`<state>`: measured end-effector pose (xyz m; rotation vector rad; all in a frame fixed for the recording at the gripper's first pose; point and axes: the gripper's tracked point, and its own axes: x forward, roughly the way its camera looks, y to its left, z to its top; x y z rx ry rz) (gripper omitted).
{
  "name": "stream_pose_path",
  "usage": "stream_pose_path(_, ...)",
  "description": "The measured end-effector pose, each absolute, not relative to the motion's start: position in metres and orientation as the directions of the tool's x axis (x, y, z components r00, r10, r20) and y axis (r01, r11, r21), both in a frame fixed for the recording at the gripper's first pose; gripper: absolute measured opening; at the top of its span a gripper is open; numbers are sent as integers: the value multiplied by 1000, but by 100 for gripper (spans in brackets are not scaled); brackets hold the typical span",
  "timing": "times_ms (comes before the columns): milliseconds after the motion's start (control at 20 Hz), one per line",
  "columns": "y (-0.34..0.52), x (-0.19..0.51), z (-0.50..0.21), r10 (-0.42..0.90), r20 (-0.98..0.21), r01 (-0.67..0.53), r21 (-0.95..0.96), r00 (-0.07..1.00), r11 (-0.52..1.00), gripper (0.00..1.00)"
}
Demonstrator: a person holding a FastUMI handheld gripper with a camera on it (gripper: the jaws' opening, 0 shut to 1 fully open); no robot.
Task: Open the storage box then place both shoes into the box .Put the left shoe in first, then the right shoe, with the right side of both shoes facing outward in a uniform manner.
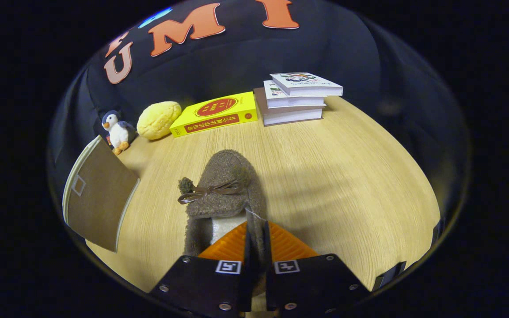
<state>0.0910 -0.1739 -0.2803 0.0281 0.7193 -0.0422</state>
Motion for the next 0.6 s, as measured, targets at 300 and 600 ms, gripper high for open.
stream_pose_path(300,-173,91,-252,-43,-635,64,10,772,998,2)
stream_pose_path(600,-140,85,-199,-63,-573,111,50,817,993,2)
